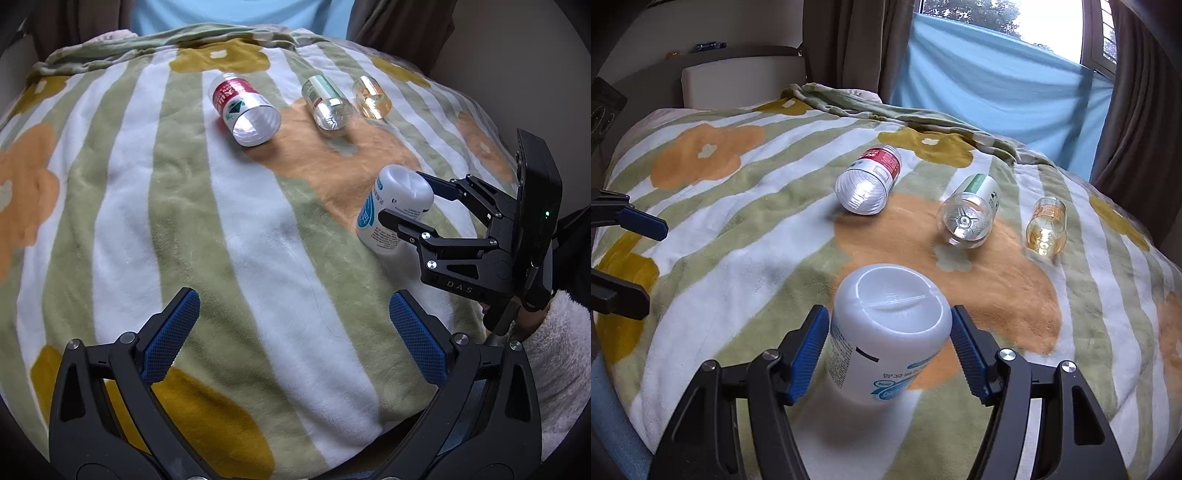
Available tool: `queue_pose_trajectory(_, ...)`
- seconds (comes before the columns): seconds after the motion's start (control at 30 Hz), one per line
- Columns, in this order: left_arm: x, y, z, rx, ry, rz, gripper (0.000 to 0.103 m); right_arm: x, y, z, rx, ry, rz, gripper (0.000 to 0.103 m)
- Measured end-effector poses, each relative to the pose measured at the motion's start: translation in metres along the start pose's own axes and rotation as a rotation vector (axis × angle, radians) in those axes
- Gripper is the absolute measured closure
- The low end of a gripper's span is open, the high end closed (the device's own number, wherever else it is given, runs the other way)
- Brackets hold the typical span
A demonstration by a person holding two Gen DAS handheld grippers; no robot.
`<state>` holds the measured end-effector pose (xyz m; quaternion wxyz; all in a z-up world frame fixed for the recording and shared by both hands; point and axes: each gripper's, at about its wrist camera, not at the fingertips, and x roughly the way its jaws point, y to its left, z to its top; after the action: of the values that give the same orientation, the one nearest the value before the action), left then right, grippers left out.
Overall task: Flip cup upside down
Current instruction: 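Lower the white bottle cap-down onto the bed and open the right gripper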
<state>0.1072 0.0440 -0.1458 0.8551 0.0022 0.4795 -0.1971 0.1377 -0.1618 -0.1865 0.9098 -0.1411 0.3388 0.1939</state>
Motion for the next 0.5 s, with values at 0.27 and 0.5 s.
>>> queue_pose_trajectory(0.27, -0.001, -0.010, -0.001, 0.024, 0.007, 0.016, 0.001, 0.006, -0.005, -0.004, 0.091, 0.025, 0.071, 0.005)
queue_pose_trajectory(0.5, -0.018, -0.022, 0.003, 0.052, -0.036, 0.048, 0.001, -0.026, -0.008, 0.008, 0.113, -0.022, 0.092, 0.004)
